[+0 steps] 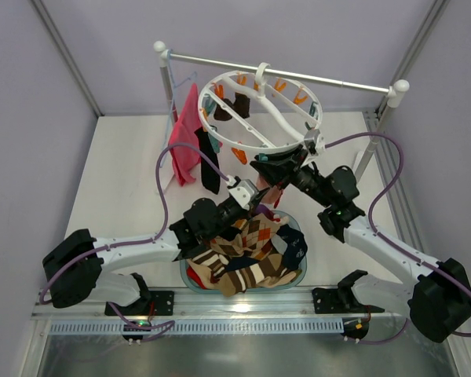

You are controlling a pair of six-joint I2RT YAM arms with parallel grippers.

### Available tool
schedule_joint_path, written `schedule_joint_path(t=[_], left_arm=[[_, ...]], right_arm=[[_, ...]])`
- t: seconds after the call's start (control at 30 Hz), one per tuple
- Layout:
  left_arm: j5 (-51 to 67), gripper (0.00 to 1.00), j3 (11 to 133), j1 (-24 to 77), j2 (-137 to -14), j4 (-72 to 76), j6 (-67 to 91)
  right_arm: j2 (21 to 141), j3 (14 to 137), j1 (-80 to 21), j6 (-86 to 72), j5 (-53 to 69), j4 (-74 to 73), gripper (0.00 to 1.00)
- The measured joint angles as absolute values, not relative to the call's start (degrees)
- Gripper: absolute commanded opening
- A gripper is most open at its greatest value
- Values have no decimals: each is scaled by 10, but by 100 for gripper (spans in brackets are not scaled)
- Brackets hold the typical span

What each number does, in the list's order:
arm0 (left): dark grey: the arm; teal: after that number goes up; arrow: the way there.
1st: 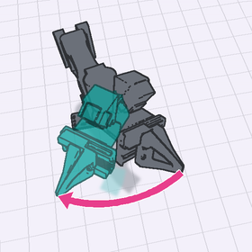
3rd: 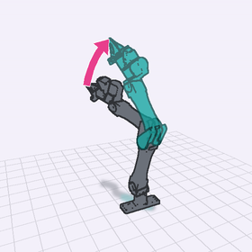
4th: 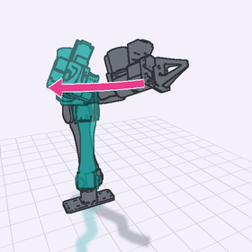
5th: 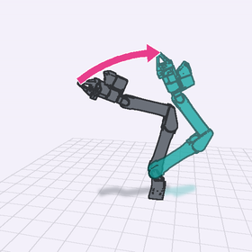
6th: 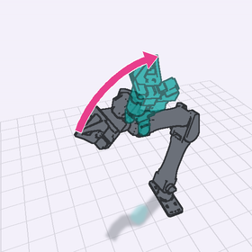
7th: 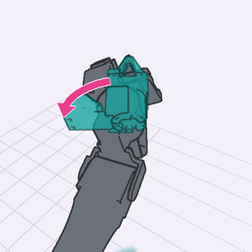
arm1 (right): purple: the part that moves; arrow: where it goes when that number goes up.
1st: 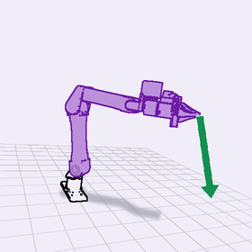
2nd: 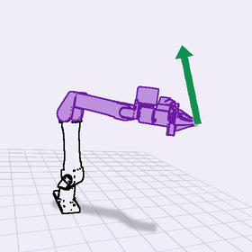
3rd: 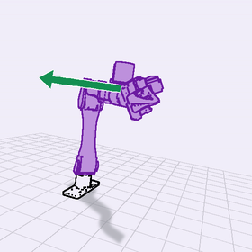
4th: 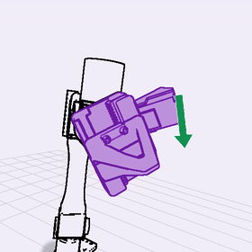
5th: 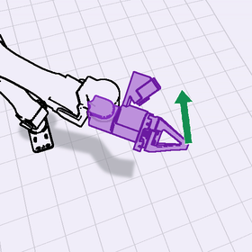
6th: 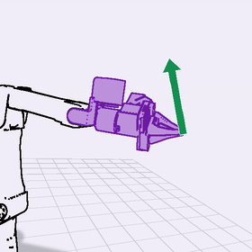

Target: Remove the socks clipped to the hanger

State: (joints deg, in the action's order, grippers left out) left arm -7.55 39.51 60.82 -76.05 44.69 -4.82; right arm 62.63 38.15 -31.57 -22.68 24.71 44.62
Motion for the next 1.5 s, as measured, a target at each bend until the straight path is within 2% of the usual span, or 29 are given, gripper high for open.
schedule_joint_path(t=[0.07,0.13,0.43,0.5,0.7,0.73,0.77,0.8,0.83,0.87,0.93,1.07,1.37,1.5], left_arm=[[-74,0,395,608,-761,447,-48],[-73,0,395,608,-761,447,-47],[-72,0,395,608,-761,443,-47],[-72,0,395,608,-761,436,-47],[-72,0,395,608,-761,411,-49],[-72,0,395,608,-761,408,-49],[-72,0,395,608,-761,406,-49],[-72,0,395,608,-761,404,-49],[-72,0,395,608,-760,402,-49],[-72,0,395,608,-758,399,-49],[-72,0,393,608,-750,396,-48],[-70,0,392,608,-708,367,-43],[-70,0,415,614,-604,267,-15],[-85,0,452,653,-581,209,0]], right_arm=[[626,382,-314,-228,246,448,27],[626,383,-314,-228,244,448,19],[627,383,-314,-229,230,456,10],[626,383,-314,-229,223,463,4],[625,380,-314,-228,207,476,4],[625,380,-314,-228,205,476,6],[625,380,-314,-228,204,476,12],[625,380,-314,-227,204,476,24],[625,380,-314,-227,204,476,59],[625,380,-314,-227,203,476,72],[623,377,-314,-226,203,476,90],[596,352,-314,-214,194,475,100],[472,285,-314,-180,140,427,100],[411,258,-314,-165,92,388,100]])
